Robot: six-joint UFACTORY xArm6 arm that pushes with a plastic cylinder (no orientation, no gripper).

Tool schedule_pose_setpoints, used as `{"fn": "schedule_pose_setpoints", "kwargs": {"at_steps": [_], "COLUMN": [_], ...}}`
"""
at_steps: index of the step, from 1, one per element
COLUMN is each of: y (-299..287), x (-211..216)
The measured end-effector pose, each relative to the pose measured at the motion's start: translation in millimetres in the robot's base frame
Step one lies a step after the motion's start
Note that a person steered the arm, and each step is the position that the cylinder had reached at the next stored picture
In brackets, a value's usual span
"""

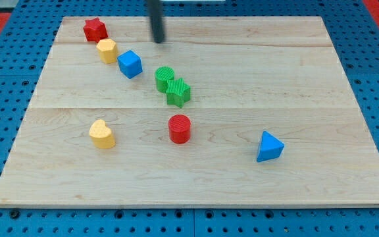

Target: Push red circle beside green blocks

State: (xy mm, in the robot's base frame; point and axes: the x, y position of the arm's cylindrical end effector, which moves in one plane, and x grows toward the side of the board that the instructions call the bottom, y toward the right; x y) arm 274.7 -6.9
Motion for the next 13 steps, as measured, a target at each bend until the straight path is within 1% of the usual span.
{"fn": "schedule_pose_setpoints", "kwargs": {"at_steps": [1, 2, 3, 4, 5, 6, 7, 8, 9, 10, 11, 12, 13], "y": [102, 125, 122, 75, 16, -40, -33, 28, 51, 68, 64, 89, 153], "x": [60, 128, 202, 260, 264, 259, 212, 200, 230, 240, 185, 179, 197]}}
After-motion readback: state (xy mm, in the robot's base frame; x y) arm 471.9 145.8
